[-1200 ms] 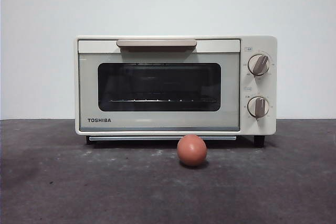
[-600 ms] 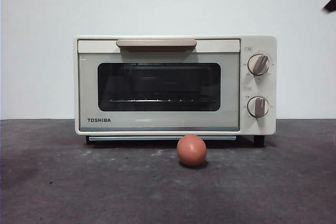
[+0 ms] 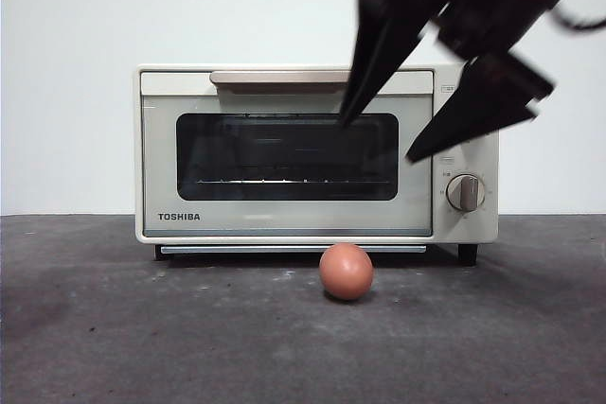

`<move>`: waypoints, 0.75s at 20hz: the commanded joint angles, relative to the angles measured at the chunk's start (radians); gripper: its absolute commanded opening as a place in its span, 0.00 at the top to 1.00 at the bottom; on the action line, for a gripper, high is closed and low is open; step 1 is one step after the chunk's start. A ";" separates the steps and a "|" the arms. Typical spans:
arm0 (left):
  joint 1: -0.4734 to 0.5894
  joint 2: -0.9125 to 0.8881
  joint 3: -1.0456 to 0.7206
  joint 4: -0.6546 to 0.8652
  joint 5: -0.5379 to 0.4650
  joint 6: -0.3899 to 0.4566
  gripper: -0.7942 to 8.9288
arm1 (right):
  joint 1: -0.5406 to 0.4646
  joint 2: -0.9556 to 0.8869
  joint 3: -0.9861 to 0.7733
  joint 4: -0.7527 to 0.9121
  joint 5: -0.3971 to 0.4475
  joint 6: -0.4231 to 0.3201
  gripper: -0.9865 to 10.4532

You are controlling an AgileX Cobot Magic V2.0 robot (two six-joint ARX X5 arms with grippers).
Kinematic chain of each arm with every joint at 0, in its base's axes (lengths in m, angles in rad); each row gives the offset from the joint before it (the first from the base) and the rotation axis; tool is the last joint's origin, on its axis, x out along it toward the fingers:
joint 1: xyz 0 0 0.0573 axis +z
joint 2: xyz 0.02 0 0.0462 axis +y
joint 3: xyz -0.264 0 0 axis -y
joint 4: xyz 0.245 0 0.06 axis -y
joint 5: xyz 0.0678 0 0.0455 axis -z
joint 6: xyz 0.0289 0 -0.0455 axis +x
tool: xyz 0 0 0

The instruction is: Eggoven

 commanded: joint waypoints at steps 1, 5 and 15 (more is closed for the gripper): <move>-0.009 0.003 0.023 0.011 0.002 0.011 0.91 | 0.023 0.081 0.016 0.063 0.045 0.035 0.60; -0.018 0.003 0.023 0.011 0.002 0.011 0.91 | 0.026 0.209 0.016 0.139 0.057 0.044 0.60; -0.030 0.003 0.023 0.011 0.002 0.008 0.91 | 0.026 0.423 0.122 0.158 0.099 0.043 0.60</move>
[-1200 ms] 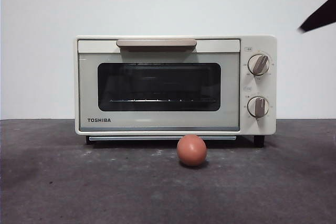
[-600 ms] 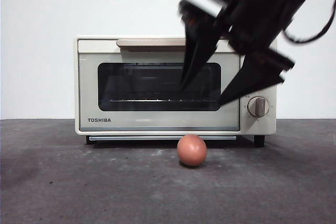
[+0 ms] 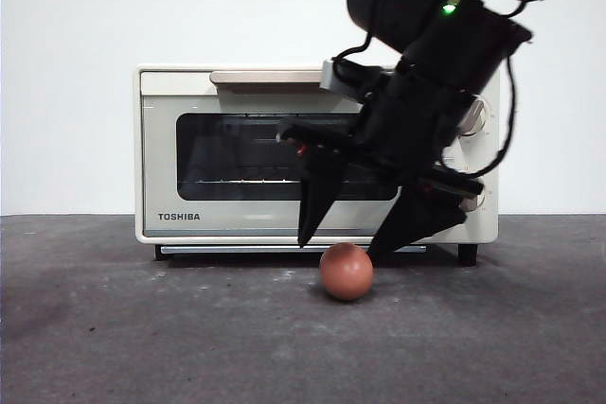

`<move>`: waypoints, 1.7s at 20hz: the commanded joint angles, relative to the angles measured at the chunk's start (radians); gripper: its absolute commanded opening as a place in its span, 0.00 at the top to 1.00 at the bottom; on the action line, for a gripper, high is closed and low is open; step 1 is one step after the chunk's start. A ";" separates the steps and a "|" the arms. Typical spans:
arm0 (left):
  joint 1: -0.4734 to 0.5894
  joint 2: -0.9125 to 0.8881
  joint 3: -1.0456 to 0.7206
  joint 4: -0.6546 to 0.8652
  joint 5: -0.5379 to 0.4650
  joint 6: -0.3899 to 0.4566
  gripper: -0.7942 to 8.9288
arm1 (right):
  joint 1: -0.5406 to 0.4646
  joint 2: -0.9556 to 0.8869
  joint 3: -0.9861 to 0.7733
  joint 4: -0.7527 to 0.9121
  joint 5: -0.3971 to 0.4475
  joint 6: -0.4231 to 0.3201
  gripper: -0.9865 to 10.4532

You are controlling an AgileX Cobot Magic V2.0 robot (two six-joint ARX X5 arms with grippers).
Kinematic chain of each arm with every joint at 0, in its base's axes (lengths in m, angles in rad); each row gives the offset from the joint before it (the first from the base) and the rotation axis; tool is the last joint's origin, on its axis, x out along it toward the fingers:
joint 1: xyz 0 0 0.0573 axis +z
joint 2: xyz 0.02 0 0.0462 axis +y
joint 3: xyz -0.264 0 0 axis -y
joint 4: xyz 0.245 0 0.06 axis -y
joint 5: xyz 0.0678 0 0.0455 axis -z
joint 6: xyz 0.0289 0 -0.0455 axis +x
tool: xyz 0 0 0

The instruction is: Eggoven

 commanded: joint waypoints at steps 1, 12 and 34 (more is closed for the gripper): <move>-0.005 0.003 0.023 0.011 0.001 0.008 0.91 | 0.010 0.058 0.042 -0.026 0.006 0.004 0.60; -0.005 0.003 0.023 0.012 0.001 0.008 0.91 | 0.020 0.093 0.052 -0.061 0.053 -0.005 0.70; -0.058 0.102 0.027 0.294 0.000 -0.119 0.91 | 0.096 -0.353 0.052 -0.324 0.032 -0.111 0.91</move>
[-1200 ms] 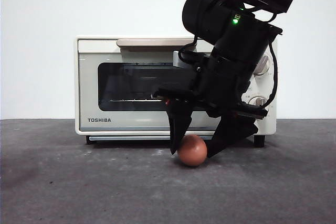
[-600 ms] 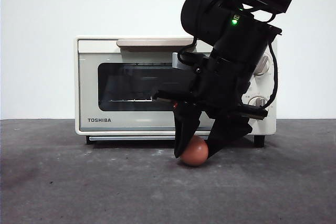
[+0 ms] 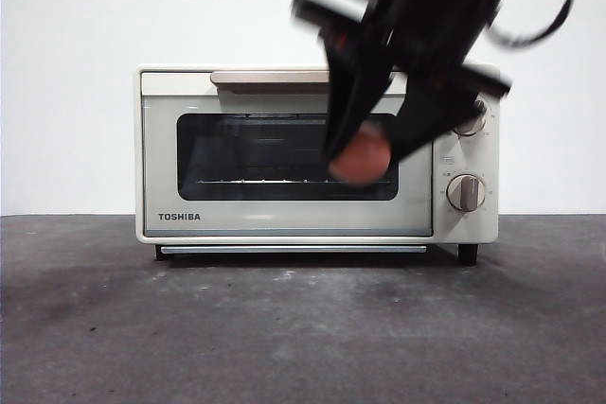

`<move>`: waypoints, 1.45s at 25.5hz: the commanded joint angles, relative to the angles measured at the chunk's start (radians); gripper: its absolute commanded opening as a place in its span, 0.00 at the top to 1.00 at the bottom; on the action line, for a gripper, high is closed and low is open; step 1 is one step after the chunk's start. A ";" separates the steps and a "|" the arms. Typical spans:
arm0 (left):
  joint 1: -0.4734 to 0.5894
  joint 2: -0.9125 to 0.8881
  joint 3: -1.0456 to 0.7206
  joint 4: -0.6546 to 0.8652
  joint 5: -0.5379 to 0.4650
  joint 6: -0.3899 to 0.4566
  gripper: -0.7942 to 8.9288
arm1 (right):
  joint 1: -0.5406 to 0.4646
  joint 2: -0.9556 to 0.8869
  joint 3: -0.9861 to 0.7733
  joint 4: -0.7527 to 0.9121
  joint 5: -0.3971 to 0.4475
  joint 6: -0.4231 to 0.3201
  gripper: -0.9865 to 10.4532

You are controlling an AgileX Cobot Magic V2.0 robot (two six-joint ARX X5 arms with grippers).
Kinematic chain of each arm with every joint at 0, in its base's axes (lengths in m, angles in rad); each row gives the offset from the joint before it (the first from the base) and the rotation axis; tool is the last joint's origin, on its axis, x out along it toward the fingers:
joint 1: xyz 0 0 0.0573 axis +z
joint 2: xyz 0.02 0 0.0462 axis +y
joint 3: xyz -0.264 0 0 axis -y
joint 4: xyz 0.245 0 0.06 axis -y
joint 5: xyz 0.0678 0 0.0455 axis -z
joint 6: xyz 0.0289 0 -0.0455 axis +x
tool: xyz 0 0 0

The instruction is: Eggoven

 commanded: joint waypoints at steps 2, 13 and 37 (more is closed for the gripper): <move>-0.061 0.082 0.026 0.155 -0.008 -0.075 0.91 | 0.023 -0.154 0.015 -0.049 0.004 -0.034 0.91; -0.295 0.435 0.142 0.443 -0.250 -0.090 0.91 | 0.023 -0.446 0.015 -0.204 0.077 -0.035 0.91; -0.438 0.905 0.420 0.508 -0.444 0.020 0.91 | 0.023 -0.574 0.015 -0.288 0.109 -0.035 0.91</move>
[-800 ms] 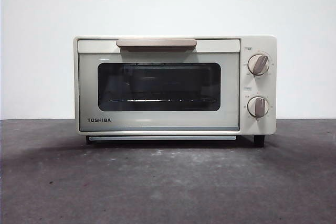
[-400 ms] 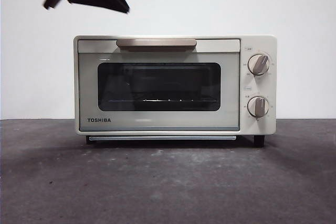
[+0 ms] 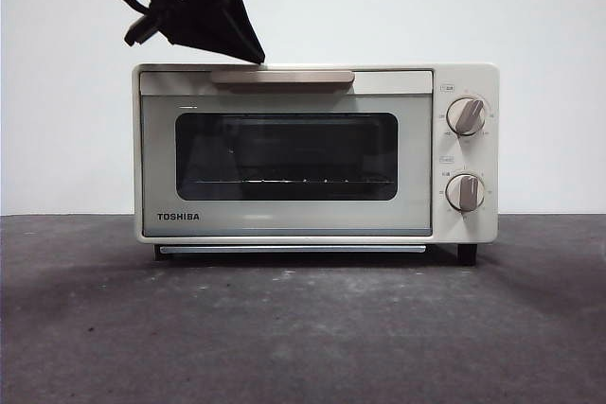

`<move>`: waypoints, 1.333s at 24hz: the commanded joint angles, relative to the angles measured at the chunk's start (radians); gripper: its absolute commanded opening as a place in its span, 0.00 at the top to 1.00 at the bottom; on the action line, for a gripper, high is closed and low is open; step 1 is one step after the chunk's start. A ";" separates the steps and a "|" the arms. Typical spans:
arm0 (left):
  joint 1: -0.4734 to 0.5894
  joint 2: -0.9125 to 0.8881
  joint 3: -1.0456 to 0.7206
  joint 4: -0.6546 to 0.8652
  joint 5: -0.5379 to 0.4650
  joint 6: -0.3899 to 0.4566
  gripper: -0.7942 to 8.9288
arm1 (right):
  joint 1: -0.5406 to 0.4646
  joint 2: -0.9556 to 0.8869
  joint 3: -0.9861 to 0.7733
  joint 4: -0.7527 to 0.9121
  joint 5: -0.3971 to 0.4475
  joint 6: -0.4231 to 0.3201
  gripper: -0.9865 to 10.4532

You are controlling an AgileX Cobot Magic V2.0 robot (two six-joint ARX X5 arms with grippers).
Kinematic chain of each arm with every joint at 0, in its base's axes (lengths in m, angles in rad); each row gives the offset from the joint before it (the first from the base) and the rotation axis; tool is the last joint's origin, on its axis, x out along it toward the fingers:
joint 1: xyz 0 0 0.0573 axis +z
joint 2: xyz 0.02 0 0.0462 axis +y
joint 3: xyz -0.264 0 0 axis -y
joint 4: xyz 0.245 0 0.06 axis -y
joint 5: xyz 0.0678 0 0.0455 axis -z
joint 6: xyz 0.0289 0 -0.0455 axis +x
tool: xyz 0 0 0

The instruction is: Eggoven

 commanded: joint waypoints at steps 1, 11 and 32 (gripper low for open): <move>-0.011 0.029 0.021 0.003 -0.006 0.020 0.91 | 0.011 -0.003 0.015 0.005 0.004 -0.012 0.91; -0.037 0.044 0.021 -0.058 -0.006 0.041 0.91 | 0.011 -0.009 0.015 0.006 0.005 -0.016 0.91; -0.319 0.041 0.021 -0.484 -0.006 0.051 0.91 | 0.010 -0.007 0.015 0.028 0.033 -0.031 0.91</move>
